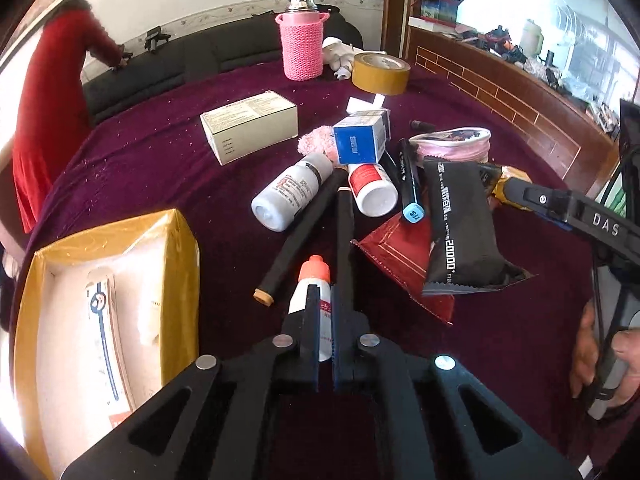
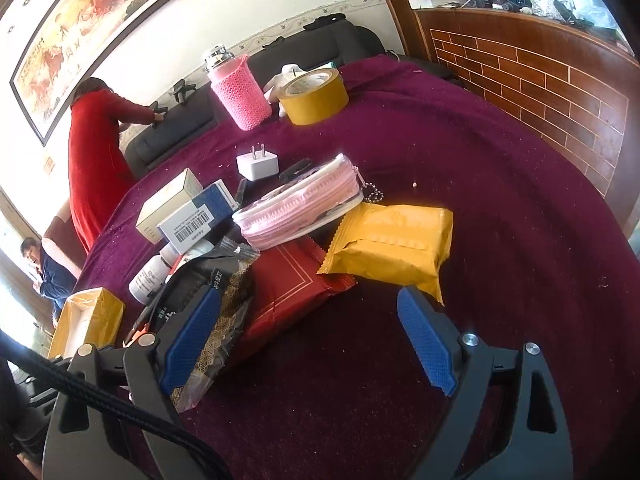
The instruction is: Organize objects
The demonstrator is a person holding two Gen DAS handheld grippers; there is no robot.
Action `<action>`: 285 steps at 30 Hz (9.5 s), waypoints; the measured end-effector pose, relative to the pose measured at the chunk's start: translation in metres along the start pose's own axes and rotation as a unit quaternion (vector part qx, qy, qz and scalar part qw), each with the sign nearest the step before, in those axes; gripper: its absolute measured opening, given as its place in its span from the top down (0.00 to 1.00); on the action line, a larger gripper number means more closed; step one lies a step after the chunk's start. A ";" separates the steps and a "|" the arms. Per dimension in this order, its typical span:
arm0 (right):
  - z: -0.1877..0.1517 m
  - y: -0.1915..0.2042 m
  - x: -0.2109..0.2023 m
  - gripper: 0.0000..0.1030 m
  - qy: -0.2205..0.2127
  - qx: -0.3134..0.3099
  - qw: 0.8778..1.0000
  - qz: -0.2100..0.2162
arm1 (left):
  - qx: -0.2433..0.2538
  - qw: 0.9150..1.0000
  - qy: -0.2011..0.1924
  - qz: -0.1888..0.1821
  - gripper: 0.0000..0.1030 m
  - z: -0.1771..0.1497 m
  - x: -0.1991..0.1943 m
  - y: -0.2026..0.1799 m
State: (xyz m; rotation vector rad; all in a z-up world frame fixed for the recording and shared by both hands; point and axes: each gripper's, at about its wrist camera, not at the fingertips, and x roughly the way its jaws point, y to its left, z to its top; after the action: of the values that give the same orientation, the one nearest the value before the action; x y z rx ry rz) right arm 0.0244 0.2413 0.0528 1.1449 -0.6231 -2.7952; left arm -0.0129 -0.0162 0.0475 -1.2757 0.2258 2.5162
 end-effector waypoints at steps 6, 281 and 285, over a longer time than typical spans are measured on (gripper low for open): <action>-0.001 -0.001 0.001 0.13 0.004 -0.003 1.000 -0.005 | -0.011 1.000 0.009 0.022 0.52 -0.002 0.014 0.005; 0.022 0.182 0.108 0.69 0.190 -0.038 0.980 0.038 | -0.283 0.945 -0.155 -0.059 0.89 -0.161 -0.120 0.175; 0.023 0.184 0.082 0.69 0.184 -0.041 0.979 0.082 | -0.278 0.947 -0.153 -0.043 0.89 -0.158 -0.124 0.175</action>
State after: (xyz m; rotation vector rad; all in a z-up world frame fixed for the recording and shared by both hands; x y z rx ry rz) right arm -0.0692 0.0641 0.0846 1.4668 -0.5328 -2.3611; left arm 0.1160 -0.2490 0.0546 -1.0042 -0.6382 2.7497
